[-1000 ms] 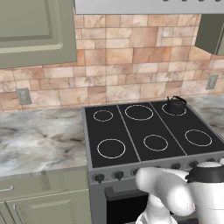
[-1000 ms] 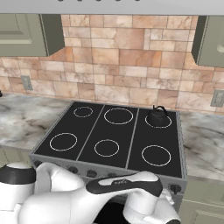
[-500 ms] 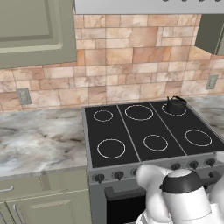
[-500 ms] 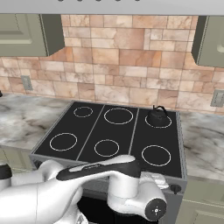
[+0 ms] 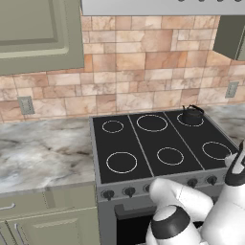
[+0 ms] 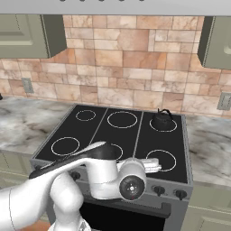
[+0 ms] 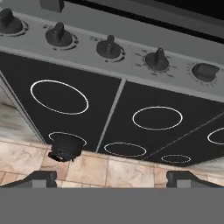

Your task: The kettle is done boiling. Turn off the stove, then wait for 300 timesteps before moving the kettle to the dining table.

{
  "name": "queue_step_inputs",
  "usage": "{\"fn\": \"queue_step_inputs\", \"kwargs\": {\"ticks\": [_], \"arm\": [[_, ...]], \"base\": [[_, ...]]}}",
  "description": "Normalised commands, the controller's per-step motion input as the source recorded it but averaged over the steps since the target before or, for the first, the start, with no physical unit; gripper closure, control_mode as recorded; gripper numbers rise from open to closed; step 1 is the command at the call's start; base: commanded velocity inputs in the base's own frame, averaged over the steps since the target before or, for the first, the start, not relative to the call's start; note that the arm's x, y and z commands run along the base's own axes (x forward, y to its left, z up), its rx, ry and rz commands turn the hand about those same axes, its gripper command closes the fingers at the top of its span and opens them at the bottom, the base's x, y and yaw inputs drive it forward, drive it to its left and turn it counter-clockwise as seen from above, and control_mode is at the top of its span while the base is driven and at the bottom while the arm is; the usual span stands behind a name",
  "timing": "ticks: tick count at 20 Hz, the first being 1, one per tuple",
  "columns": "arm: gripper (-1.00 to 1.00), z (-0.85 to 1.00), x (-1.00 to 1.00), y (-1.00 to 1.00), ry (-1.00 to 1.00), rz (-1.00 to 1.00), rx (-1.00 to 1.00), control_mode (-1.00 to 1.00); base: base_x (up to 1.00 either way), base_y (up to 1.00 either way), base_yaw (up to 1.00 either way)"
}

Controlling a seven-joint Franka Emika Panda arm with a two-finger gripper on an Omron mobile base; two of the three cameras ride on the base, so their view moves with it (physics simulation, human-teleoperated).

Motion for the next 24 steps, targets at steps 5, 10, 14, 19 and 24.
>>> {"fn": "queue_step_inputs", "kwargs": {"ticks": [5,10,14,19,24], "arm": [[-1.0,0.39,0.28,0.02,-0.03,0.11,-0.21,-1.0],[-1.0,0.27,0.31,0.0,-0.04,0.15,-0.17,-1.0],[-1.0,0.19,0.29,0.0,-0.05,0.19,-0.13,-1.0],[-1.0,0.18,0.2,-0.02,-0.04,0.2,-0.11,-1.0],[-1.0,0.2,0.15,-0.01,-0.03,0.2,-0.11,-1.0]], "base": [[0.0,0.0,0.0],[0.0,0.0,0.0],[0.0,0.0,0.0],[0.0,0.0,0.0],[0.0,0.0,0.0]]}}
